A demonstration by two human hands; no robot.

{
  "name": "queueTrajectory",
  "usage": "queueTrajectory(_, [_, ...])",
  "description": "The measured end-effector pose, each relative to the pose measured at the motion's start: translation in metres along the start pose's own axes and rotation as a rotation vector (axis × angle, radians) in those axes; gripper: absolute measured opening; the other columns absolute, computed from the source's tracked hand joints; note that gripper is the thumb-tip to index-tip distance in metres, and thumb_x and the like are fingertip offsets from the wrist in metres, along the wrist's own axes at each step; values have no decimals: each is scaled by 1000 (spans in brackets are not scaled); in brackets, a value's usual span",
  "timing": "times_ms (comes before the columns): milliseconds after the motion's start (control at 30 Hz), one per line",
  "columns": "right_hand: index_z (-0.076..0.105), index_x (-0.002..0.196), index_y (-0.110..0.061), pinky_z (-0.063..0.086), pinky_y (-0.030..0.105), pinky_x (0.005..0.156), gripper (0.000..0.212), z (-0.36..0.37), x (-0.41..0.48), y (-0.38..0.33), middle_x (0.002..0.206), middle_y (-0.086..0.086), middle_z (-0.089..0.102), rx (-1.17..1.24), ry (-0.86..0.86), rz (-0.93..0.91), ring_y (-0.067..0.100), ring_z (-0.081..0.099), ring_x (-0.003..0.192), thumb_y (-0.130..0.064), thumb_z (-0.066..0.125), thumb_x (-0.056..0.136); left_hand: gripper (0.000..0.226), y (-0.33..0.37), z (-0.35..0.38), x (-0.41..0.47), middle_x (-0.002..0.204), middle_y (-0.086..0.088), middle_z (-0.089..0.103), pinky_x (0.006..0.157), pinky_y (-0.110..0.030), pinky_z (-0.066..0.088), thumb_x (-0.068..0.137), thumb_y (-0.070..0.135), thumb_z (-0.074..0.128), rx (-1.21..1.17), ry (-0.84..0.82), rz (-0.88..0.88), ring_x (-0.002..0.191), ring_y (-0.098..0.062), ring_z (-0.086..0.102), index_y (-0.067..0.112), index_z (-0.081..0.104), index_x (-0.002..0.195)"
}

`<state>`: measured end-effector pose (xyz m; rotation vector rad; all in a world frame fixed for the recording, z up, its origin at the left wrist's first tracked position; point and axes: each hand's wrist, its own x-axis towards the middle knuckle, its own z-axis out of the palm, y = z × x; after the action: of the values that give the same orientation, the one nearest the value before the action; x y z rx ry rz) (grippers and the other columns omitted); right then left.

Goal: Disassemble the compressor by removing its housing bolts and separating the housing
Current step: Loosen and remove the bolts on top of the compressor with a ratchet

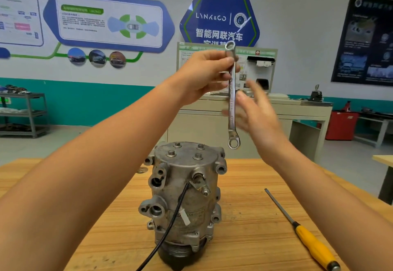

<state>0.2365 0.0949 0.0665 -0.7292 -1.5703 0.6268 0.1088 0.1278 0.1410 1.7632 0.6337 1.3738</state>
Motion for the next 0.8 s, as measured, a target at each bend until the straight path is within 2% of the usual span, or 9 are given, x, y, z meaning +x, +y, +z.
queueTrajectory(67, [53,107,-28,49,23,52,16,4,-2,-8,67,-5,65,176,-174,176,12,61,52,-22,42,97,16,1,-2,-8,77,1,66,53,-14,50,96,7,48,-37,27,28,58,-4,55,13,61,90])
queueTrajectory(133, [56,102,-31,33,21,39,21,2,-8,-14,50,-8,51,131,-202,145,8,43,38,-15,43,97,15,1,-8,-19,80,1,68,57,-17,53,96,8,48,-78,18,34,63,-6,60,14,61,92])
queueTrajectory(200, [55,109,-37,32,24,43,31,-10,-15,-14,53,-9,47,-218,-187,-85,7,40,44,-12,45,95,12,2,-25,-32,91,2,72,62,-22,55,95,17,50,-100,-69,6,72,-8,65,17,62,98])
queueTrajectory(300, [44,133,-35,33,28,51,42,-34,-32,-11,67,-12,54,-943,-280,-371,6,44,55,-19,46,94,34,-4,-58,-60,114,5,68,79,-34,56,86,43,47,-8,-245,-125,93,-13,67,27,59,114])
queueTrajectory(400, [24,140,-46,33,24,53,46,-48,-50,-11,93,-14,64,-1303,-345,-358,9,57,79,-33,34,97,49,-32,-71,-87,117,16,63,92,-32,47,82,63,42,549,-137,-258,102,-3,60,34,56,118])
queueTrajectory(467, [15,141,-48,39,21,57,47,-49,-57,-12,99,-14,62,-1411,-391,-336,8,58,87,-36,26,97,45,-57,-71,-99,115,17,55,80,-14,41,89,52,42,824,-69,-289,94,5,52,27,52,126])
queueTrajectory(500, [13,141,-48,40,21,58,47,-49,-59,-13,99,-14,62,-1443,-408,-330,7,58,87,-36,24,98,41,-67,-70,-103,113,14,53,73,-10,37,94,45,42,838,-52,-325,92,5,48,24,51,128])
queueTrajectory(633, [13,143,-44,37,21,55,47,-45,-60,-13,95,-12,56,-1529,-422,-318,10,57,84,-32,22,98,31,-81,-68,-108,116,6,52,76,-20,38,99,28,41,712,54,-406,99,-6,48,21,53,127])
queueTrajectory(800, [10,144,-38,32,23,47,51,-38,-58,-21,78,-6,43,-1686,-480,-334,15,49,67,-25,25,98,33,-80,-69,-106,120,5,50,86,-25,36,99,27,40,733,32,-403,106,-10,46,21,51,130])
